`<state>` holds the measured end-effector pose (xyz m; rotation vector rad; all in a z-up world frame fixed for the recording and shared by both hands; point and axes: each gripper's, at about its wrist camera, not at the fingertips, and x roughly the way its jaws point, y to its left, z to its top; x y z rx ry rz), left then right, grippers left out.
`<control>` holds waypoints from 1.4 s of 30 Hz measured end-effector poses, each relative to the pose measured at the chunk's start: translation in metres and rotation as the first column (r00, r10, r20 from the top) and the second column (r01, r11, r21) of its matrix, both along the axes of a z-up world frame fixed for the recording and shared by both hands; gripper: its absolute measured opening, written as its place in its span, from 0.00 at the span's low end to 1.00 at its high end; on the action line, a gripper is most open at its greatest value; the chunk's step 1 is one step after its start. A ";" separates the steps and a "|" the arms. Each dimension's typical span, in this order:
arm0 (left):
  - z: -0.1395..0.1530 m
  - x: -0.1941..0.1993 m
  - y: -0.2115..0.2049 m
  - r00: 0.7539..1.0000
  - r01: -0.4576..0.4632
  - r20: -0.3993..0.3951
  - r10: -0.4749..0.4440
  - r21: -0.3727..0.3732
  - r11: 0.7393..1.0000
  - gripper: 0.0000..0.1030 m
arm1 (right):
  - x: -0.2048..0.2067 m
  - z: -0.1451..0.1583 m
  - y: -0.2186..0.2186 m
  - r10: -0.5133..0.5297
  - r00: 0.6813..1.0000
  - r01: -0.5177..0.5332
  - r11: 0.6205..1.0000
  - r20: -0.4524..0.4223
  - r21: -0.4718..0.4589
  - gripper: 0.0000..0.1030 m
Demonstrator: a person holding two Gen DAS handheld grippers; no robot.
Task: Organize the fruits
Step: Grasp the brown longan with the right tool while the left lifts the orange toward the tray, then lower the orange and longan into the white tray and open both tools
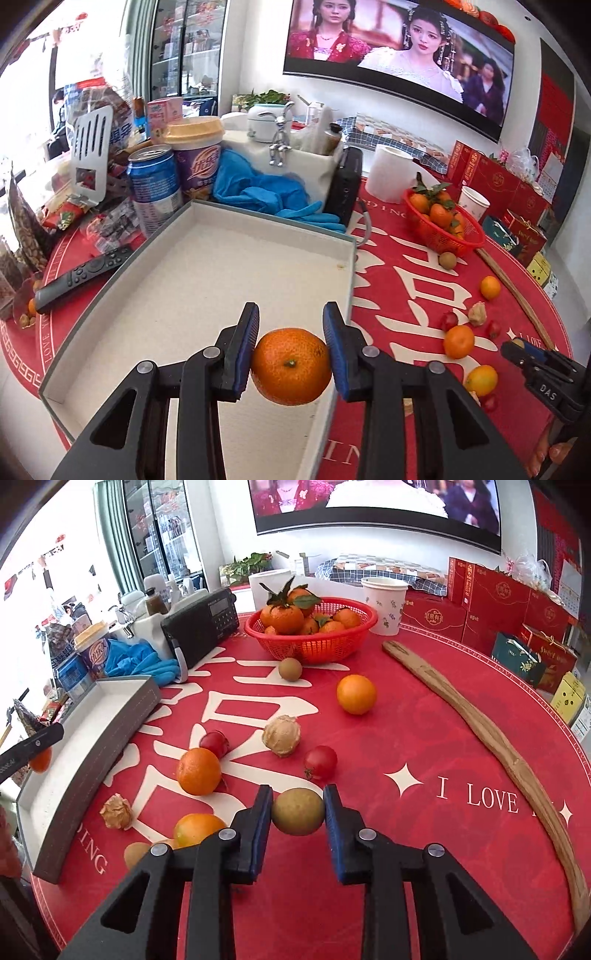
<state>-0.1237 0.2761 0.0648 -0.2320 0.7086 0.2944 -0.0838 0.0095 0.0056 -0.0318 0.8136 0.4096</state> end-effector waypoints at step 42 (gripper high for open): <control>-0.016 -0.037 0.030 0.987 -0.161 0.005 0.161 0.067 0.985 0.76 | -0.006 0.039 0.204 0.331 0.941 -0.323 0.941 -0.075 0.101 1.00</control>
